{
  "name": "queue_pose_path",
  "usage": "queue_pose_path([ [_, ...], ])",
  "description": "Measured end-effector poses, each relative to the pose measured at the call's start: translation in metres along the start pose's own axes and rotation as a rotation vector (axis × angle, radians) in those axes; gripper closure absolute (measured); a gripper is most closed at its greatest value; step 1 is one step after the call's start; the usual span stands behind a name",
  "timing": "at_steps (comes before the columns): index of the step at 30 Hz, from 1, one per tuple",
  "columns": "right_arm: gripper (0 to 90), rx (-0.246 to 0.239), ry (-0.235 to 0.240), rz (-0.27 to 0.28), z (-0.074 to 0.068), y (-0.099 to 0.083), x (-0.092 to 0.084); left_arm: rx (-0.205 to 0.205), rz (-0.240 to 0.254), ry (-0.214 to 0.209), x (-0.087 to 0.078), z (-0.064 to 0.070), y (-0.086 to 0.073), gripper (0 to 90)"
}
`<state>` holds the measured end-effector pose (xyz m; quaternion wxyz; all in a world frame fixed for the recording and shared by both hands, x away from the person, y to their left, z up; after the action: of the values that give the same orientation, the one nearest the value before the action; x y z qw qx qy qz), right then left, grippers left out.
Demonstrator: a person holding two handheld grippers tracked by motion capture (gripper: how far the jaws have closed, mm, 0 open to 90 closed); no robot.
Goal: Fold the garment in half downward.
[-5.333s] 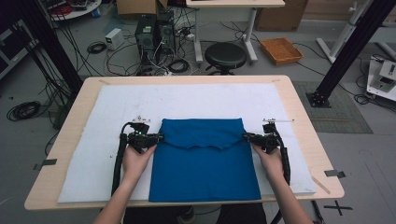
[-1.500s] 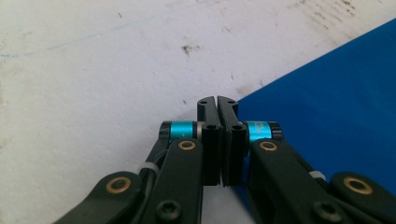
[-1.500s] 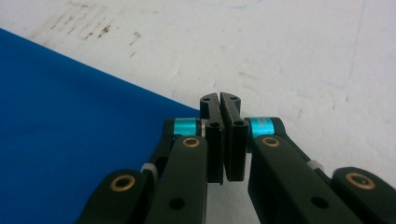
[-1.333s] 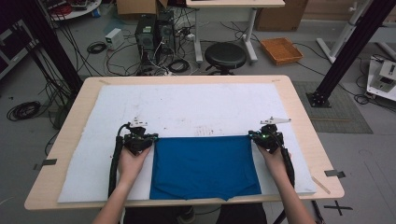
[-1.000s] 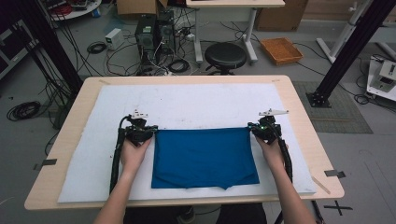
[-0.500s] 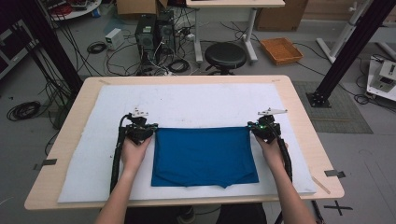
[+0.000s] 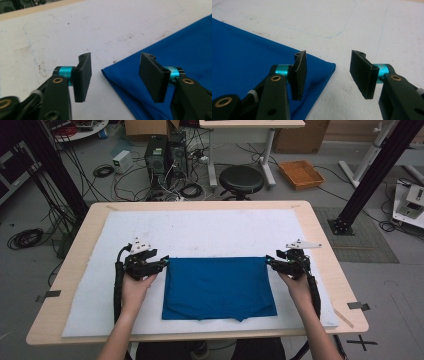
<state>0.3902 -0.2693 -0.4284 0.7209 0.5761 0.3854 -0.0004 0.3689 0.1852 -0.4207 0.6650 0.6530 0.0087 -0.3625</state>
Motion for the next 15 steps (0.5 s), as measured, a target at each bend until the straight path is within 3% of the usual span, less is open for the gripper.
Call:
queue_pose_path([
  [6, 42.8, -0.003, -0.005, 0.074, 0.0, -0.004, -0.028, 0.003, 0.057, -0.047, -0.028, 0.007, -0.01, 39.5],
  [15, 40.9, 0.022, -0.033, 0.105, 0.008, -0.007, -0.045, -0.038, 0.086, -0.066, -0.039, 0.003, -0.014, 35.7],
])
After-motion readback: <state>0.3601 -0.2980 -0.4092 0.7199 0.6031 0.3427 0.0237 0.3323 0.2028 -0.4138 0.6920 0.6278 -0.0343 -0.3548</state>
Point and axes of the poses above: each handheld gripper's, and its own axes: x roughly forward along the jaws, y roughly out of its top, z roughly to its right, the point moved 3 cm from there along x, roughly forward along the jaws, and after that the axes turned 8 degrees about -x, right-handed, at the moved point
